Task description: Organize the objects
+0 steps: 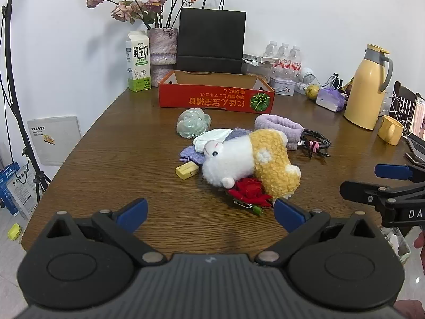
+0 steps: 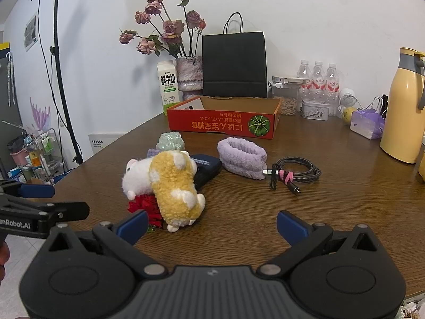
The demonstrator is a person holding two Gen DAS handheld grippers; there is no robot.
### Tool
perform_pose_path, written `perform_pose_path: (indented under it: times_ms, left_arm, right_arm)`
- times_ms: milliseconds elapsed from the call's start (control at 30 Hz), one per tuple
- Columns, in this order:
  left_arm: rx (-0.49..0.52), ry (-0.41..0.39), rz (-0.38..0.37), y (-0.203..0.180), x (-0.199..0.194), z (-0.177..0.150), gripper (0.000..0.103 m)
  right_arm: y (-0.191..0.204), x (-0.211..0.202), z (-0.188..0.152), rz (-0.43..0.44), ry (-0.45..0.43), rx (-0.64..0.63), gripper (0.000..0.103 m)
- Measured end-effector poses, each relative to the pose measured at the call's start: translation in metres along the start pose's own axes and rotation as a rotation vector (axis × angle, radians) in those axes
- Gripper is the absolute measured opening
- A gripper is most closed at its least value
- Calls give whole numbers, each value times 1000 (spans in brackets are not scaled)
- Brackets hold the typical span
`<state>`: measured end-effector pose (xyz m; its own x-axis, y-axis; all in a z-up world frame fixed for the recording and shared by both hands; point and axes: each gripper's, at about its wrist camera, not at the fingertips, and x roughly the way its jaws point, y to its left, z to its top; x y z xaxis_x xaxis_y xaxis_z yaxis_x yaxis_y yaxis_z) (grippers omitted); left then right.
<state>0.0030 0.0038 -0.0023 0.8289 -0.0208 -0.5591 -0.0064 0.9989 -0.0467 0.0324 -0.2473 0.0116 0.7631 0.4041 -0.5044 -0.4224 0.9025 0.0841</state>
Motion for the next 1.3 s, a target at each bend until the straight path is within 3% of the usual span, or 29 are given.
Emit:
perform_pose_path:
  times_ms: [1300]
  left_arm:
    - [-3, -10, -3, -2, -3, -1, 103]
  right_arm:
    - [5, 1, 0, 6, -2, -6, 103]
